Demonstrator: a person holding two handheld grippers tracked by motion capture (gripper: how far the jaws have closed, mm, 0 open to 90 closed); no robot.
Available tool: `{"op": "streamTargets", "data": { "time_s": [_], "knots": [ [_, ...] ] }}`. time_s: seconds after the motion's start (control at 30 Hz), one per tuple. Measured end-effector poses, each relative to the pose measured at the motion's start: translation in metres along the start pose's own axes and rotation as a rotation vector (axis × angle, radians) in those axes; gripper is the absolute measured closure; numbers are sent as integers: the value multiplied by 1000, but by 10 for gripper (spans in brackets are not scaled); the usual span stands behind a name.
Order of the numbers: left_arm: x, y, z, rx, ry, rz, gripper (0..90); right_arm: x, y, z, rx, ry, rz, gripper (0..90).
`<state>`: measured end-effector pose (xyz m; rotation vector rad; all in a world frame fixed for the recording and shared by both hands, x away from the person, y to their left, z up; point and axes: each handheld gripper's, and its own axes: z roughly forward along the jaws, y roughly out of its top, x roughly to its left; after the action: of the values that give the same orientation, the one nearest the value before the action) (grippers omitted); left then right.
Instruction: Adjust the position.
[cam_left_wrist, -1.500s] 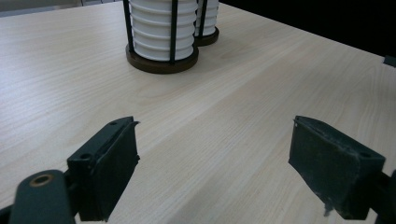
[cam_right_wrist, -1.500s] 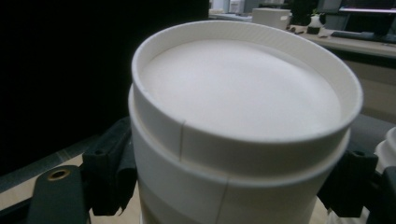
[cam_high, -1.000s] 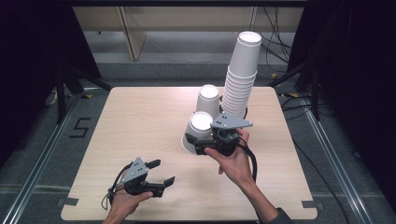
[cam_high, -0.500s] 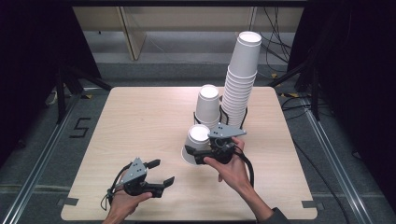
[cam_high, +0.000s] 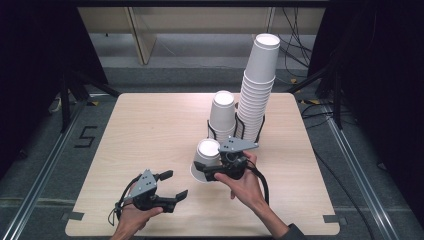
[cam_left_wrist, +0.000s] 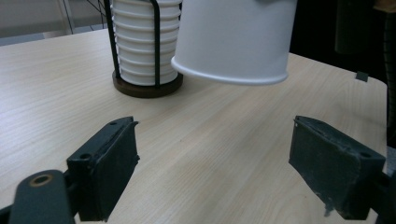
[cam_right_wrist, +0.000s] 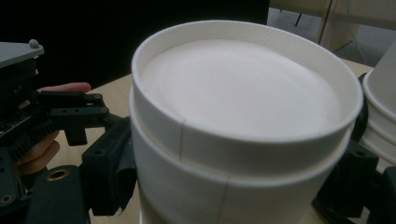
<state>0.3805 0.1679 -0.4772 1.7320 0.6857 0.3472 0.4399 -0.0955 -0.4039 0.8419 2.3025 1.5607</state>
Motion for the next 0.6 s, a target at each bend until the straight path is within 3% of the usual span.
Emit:
{"op": "streamTargets", "data": {
  "time_s": [0.13, 0.17, 0.3, 0.37, 0.43, 0.47, 0.6],
  "knots": [
    [-2, 1, -1, -12, -14, 4, 146, 1, -1, 2, 5, -2, -8, 202],
    [-3, 1, 0, -40, -36, 2, 146, 4, -2, 5, 1, 9, 1, 202],
    [-6, 3, 2, -72, -70, 5, 146, 7, -2, 7, 11, 27, -3, 202],
    [-7, 4, 1, -58, -57, 4, 146, 10, -3, 8, 9, 36, 7, 202],
    [-8, 4, 2, -63, -61, 6, 146, 10, -4, 10, 10, 33, -30, 203],
    [-8, 4, 3, -63, -61, 6, 146, 12, -5, 11, 5, 37, -11, 203],
    [-8, 3, 5, -76, -72, 6, 146, 16, -5, 12, 7, 74, -17, 203]
  ]
}}
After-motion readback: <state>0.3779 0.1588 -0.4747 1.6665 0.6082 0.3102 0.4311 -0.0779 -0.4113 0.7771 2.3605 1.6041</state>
